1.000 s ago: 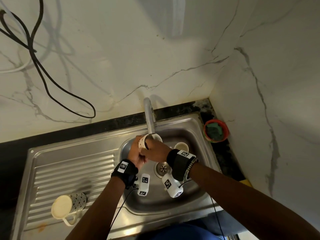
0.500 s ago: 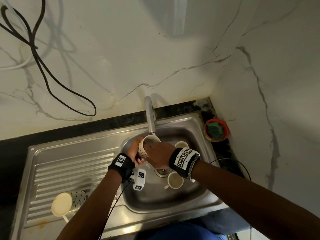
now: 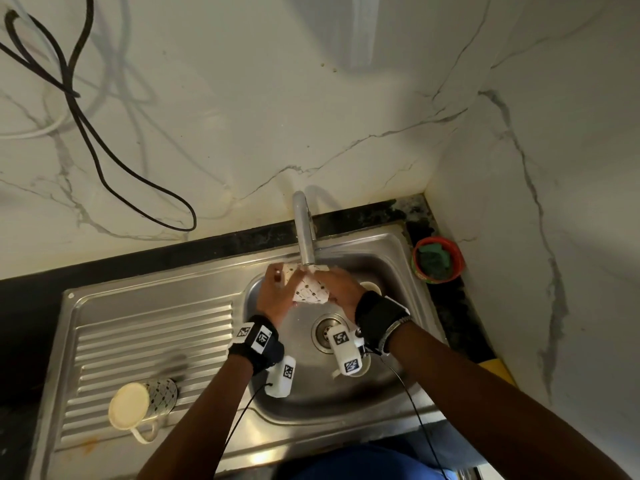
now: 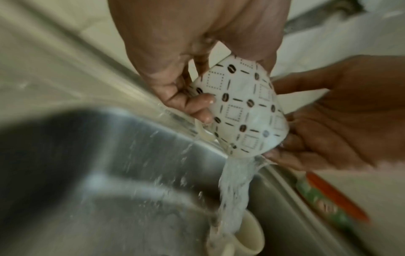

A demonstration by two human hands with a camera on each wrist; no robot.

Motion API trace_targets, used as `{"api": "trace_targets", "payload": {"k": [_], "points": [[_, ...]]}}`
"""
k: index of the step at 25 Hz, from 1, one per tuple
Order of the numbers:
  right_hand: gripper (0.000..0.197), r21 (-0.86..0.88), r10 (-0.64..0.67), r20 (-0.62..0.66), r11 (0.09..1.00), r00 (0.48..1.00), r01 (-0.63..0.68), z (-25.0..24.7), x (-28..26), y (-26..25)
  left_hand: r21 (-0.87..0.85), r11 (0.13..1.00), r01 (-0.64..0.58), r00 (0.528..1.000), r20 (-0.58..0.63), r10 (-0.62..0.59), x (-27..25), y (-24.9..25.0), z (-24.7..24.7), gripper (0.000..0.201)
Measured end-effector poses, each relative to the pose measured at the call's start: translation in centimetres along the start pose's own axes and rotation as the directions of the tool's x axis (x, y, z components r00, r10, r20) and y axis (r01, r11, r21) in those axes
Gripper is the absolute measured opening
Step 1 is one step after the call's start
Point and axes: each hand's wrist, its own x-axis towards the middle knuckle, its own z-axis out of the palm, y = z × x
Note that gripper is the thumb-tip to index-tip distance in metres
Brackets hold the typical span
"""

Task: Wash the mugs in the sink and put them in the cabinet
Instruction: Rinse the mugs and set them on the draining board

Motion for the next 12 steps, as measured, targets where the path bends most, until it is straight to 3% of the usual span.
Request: {"api": "trace_targets", "payload": {"k": [1,3,5,6,7,9,10,12], "points": [[0.037,0.117,0.046,0.015,0.992,0.999,-0.047,-0.6,0.0,0.5,0.200,0.972,-0.123,0.992,-0.004,0.126,-0.4,0.3,-0.3,0.063],[0.037,0.263,0.151,0.032,0.953,0.988,-0.154,-1.2,-0.1,0.8,0.520,0.804,-0.287,0.950,0.046,0.310,-0.9,0.7,-0.6,0.073],[0.041,0.408,0.222,0.052,0.885,0.974,-0.223,-1.2,0.4,1.2,0.665,0.644,-0.378,0.902,0.108,0.418,-1.2,1.1,-0.3,0.072],[0.044,0.505,0.239,0.043,0.833,0.970,-0.228,-1.0,0.5,1.3,0.674,0.615,-0.411,0.882,0.122,0.455,-1.6,1.6,0.0,0.070],[0.045,0.582,0.247,0.038,0.782,0.968,-0.222,-0.8,0.6,1.4,0.638,0.634,-0.438,0.871,0.127,0.474,-1.6,1.5,0.3,0.068],[0.047,0.652,0.233,0.048,0.730,0.971,-0.207,-0.8,0.7,1.5,0.377,0.830,-0.412,0.910,0.117,0.399,-1.1,1.0,0.7,0.063],[0.047,0.659,0.223,0.052,0.725,0.973,-0.201,-0.9,0.6,1.6,0.174,0.936,-0.305,0.950,0.126,0.286,-0.7,0.6,0.9,0.060],[0.049,0.652,0.226,0.069,0.727,0.972,-0.215,-1.1,0.6,2.2,-0.136,0.990,-0.035,0.977,0.203,0.063,-0.4,0.2,1.3,0.048]]}}
